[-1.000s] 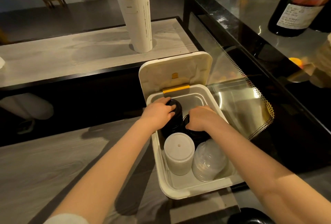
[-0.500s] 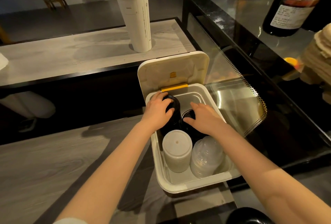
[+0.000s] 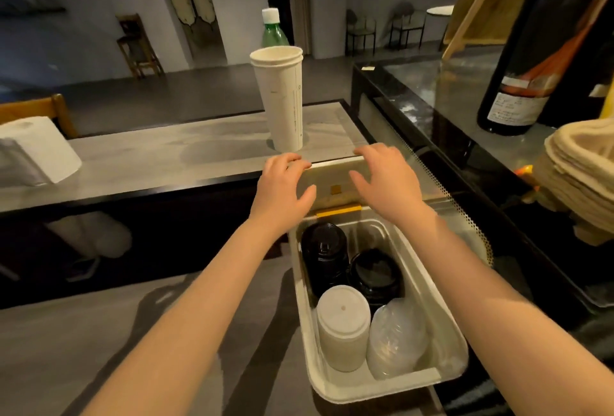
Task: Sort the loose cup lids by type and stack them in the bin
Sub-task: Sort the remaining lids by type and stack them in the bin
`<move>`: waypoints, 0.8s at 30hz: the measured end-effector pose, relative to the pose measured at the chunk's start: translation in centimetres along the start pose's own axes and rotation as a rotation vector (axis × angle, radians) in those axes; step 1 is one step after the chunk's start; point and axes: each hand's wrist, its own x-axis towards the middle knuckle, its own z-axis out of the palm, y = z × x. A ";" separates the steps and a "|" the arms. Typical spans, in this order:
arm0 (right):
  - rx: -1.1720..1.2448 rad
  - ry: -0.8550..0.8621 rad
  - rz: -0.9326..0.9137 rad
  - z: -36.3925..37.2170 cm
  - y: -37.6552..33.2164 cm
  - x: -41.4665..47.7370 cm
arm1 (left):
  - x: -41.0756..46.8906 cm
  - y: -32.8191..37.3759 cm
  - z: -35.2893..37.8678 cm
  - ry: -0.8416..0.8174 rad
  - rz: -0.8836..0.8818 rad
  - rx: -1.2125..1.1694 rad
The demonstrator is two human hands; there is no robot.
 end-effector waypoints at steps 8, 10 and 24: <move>-0.292 -0.394 0.065 -1.7 0.9 4.4 | 4.2 -0.2 -1.2 -0.336 -0.154 0.168; -0.287 -0.442 0.072 -1.9 0.9 4.4 | 4.1 -0.3 -1.0 -0.377 -0.195 0.097; -0.058 -0.709 0.112 -1.4 1.8 4.2 | 2.7 0.2 0.0 -0.451 -0.387 -0.132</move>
